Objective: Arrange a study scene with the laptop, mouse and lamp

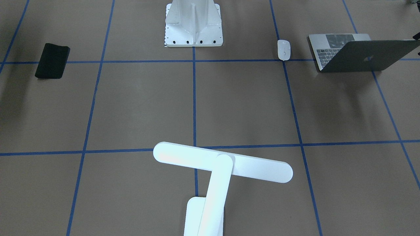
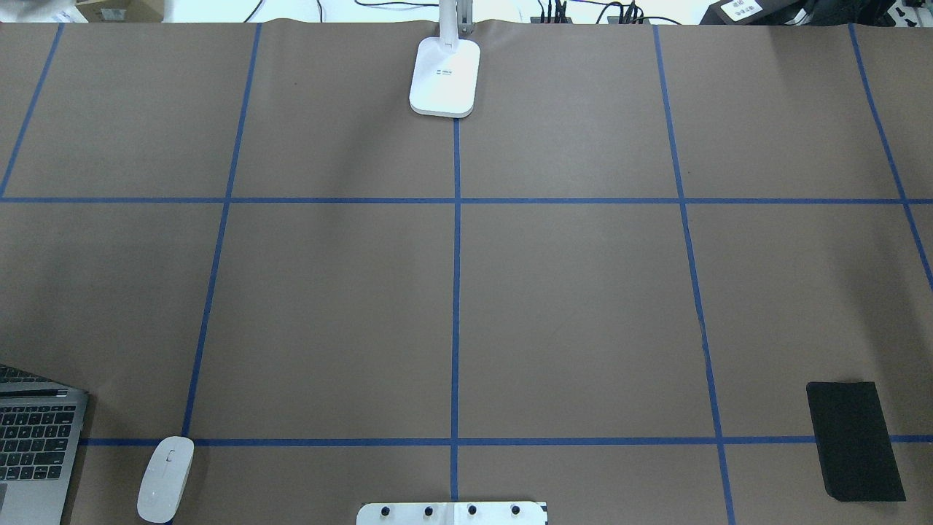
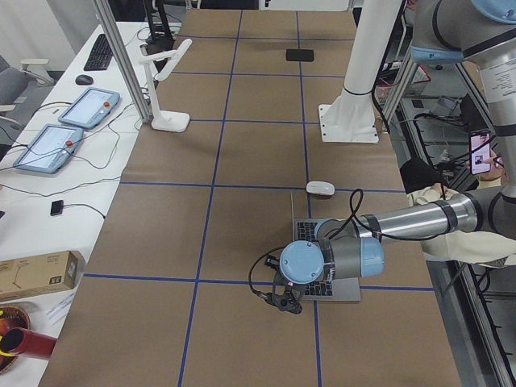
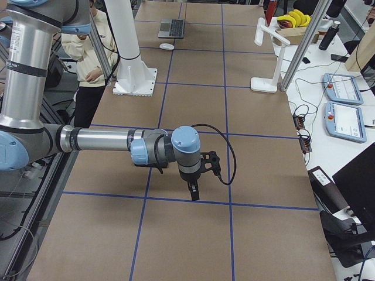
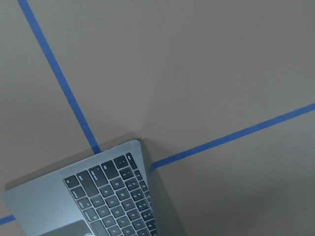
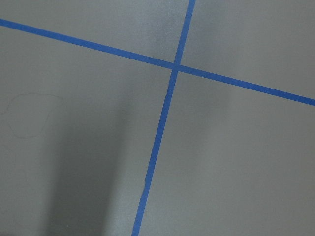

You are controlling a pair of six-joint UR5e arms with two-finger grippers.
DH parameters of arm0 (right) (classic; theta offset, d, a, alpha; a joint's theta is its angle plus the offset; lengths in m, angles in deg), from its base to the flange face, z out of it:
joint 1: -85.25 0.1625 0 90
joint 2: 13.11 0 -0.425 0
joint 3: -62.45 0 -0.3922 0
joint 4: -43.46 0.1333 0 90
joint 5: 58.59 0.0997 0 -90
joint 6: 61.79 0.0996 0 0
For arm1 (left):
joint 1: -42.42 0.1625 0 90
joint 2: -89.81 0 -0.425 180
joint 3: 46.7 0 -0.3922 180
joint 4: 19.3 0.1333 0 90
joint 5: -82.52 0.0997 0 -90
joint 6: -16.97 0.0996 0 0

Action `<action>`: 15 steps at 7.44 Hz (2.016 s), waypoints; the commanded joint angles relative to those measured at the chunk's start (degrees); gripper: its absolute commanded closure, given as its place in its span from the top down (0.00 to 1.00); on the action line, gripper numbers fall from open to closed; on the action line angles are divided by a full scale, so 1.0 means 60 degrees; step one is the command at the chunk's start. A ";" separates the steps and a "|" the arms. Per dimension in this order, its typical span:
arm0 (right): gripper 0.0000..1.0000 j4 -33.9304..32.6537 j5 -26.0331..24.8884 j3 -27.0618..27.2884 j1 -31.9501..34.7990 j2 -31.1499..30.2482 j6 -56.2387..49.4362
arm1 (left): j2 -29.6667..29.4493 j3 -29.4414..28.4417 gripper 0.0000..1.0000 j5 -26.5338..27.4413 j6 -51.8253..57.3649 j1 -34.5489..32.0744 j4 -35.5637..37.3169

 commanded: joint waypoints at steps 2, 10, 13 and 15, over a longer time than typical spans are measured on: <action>1.00 -0.0014 0.0000 0.0253 0.0001 -0.0256 0.0000 | 0.0069 -0.0007 0.99 -0.0124 -0.1235 0.0088 -0.1024; 1.00 0.0000 0.0000 0.0268 0.0001 -0.0256 -0.0015 | 0.0069 -0.0036 0.00 -0.0139 -0.2966 0.1831 -0.2813; 1.00 0.0000 0.0000 0.0268 0.0001 -0.0256 -0.0015 | 0.0069 -0.0050 0.00 -0.0284 -0.2864 0.1817 -0.2857; 1.00 0.0000 0.0000 0.0268 0.0001 -0.0256 -0.0015 | -0.0149 -0.0050 0.00 -0.0808 -0.2849 0.1846 -0.2799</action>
